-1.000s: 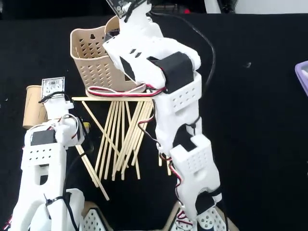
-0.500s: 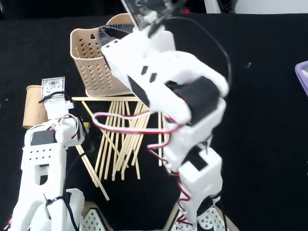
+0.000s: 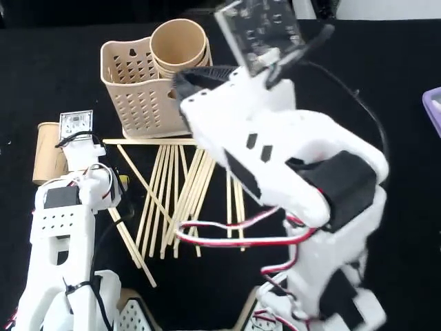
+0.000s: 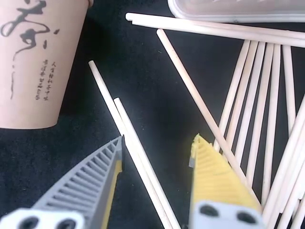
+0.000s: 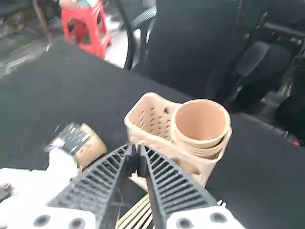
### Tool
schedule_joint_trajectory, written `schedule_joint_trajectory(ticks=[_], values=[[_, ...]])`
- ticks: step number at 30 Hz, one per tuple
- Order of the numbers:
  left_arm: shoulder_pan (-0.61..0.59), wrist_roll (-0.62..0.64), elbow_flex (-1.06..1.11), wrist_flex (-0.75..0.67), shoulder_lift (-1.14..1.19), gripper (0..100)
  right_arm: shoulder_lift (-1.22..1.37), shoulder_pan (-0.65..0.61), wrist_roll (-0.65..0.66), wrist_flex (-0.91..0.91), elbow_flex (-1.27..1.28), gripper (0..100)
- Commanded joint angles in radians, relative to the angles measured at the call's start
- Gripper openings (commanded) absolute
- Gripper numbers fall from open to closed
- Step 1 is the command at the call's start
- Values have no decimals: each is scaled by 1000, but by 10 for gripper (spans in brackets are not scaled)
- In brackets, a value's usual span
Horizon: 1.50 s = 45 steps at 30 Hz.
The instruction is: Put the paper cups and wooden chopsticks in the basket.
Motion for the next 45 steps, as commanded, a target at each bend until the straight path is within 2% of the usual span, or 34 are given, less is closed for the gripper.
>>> schedule_joint_trajectory(ticks=[1, 4, 7, 9, 13, 20, 25, 33, 38, 45], values=[[8, -6, -8, -3, -21, 231, -128, 44, -8, -373, 452, 11], [8, -6, -8, -3, -21, 231, -194, 46, -8, -758, 828, 11], [8, -6, -8, -3, -21, 231, -220, 72, -2, -1149, 1061, 11], [8, -6, -8, -3, -21, 231, -205, 83, 46, -1249, 1099, 11], [8, -6, -8, -3, -21, 231, -85, 87, 110, -1258, 1059, 11], [8, -6, -8, -3, -21, 231, 186, 121, 104, -1250, 880, 11], [8, -8, -8, -3, -21, 231, 278, 121, 104, -1255, 894, 11], [8, -8, -8, -3, -21, 231, 274, 127, 110, -1257, 874, 11], [8, -8, -8, -3, -21, 231, 168, 124, 104, -1250, 828, 11], [8, -8, -8, -3, -21, 231, 105, 127, 110, -1258, 935, 11]])
